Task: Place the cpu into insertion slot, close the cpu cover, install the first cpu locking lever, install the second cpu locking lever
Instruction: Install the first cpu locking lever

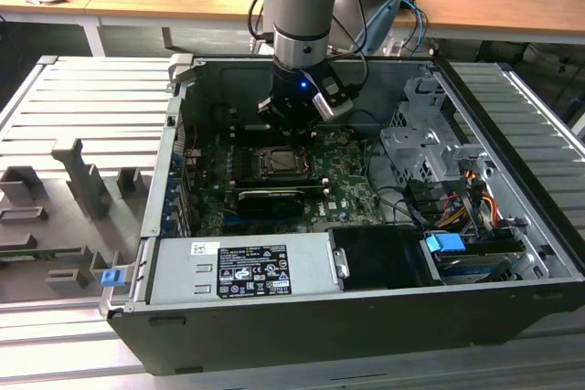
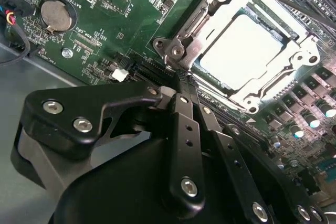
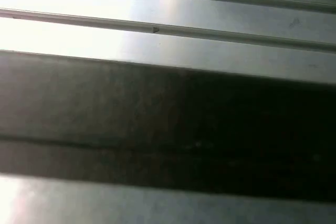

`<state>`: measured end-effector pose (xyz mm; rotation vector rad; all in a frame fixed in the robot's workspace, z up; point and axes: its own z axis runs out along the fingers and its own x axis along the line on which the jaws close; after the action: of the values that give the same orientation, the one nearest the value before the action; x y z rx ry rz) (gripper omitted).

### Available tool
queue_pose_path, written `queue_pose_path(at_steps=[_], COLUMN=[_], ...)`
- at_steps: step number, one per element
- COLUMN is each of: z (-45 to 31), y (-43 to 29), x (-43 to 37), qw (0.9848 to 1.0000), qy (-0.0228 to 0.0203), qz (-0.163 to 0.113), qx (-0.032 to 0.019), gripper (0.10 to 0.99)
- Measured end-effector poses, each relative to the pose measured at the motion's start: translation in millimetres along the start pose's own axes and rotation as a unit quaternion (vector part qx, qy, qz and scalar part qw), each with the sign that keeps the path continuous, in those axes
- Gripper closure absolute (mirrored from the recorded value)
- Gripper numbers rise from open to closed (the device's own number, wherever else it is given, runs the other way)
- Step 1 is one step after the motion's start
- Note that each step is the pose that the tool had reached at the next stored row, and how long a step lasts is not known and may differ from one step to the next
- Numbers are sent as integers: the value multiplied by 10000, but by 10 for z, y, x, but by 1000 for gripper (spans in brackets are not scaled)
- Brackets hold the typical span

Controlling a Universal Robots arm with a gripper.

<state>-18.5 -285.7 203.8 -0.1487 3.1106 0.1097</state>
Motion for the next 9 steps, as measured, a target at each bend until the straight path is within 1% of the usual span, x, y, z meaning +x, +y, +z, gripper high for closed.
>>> queue_pose_path(at_steps=[2, 3, 5, 8, 9], z=[9, 21, 28, 26, 6], y=[-1, 2, -1, -2, 1], x=[-2, -4, -3, -3, -5], qw=[10000, 10000, 10000, 10000, 10000], qy=[0, -5, 0, 0, -3], qz=[0, -1, -1, 0, 0], qx=[7, -1, 8, 8, 4], gripper=[980, 980, 980, 980, 980])
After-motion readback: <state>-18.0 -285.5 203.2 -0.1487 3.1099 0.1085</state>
